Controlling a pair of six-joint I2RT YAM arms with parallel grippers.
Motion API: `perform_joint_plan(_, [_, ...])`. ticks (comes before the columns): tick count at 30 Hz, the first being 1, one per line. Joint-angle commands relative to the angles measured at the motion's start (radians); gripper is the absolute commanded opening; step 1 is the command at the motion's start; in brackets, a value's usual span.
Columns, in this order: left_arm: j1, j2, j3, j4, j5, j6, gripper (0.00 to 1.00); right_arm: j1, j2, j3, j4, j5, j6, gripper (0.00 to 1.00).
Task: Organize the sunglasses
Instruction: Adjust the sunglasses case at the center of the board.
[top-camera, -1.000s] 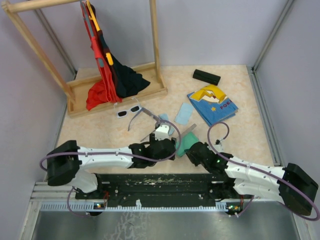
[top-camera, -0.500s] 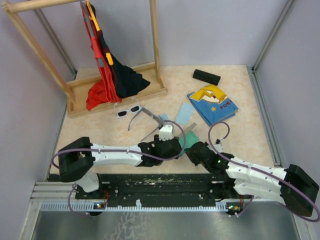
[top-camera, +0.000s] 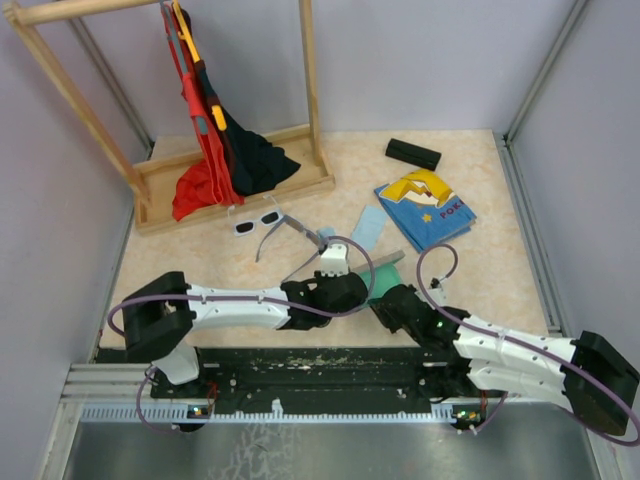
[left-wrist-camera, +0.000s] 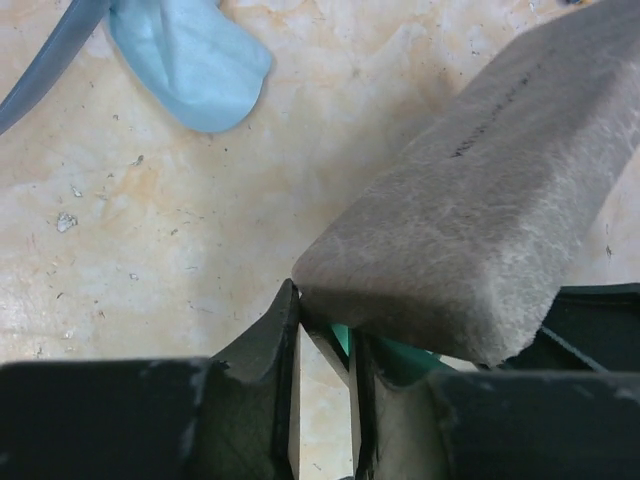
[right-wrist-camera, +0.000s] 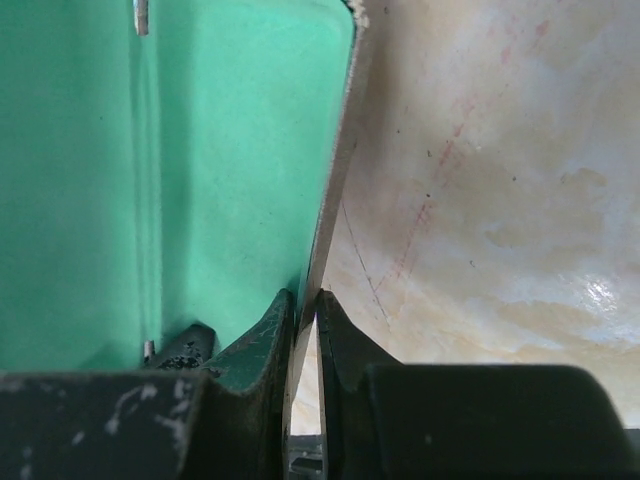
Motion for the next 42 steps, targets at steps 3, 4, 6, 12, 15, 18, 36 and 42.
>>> perform_joint_plan(3, [0.002, 0.016, 0.013, -0.066, -0.014, -0.012, 0.11, 0.013, -0.029, 0.001, 0.055, 0.032, -0.049, 0.12])
perform_joint_plan(4, [0.006, 0.016, 0.012, -0.071, -0.015, -0.014, 0.09, 0.012, -0.032, 0.007, 0.045, 0.035, -0.060, 0.16])
perform_joint_plan(6, [0.019, 0.017, 0.009, -0.085, -0.014, -0.020, 0.04, 0.012, -0.044, 0.019, 0.020, 0.038, -0.100, 0.22])
perform_joint_plan(12, [0.057, 0.008, -0.029, -0.112, -0.014, -0.015, 0.00, 0.012, -0.126, 0.020, -0.045, 0.036, -0.242, 0.43])
perform_joint_plan(15, [0.078, -0.008, -0.072, -0.084, 0.007, 0.017, 0.00, 0.012, -0.178, -0.005, -0.054, 0.020, -0.352, 0.47])
perform_joint_plan(18, [0.101, -0.037, -0.125, -0.047, 0.033, 0.069, 0.00, 0.013, -0.248, -0.035, -0.056, 0.015, -0.492, 0.47])
perform_joint_plan(36, [0.209, -0.172, -0.325, 0.133, 0.164, 0.250, 0.17, -0.263, 0.141, 0.181, 0.122, -0.399, -1.287, 0.46])
perform_joint_plan(42, [0.209, -0.171, -0.325, 0.131, 0.174, 0.248, 0.17, -0.263, 0.302, 0.212, 0.230, -0.446, -1.317, 0.40])
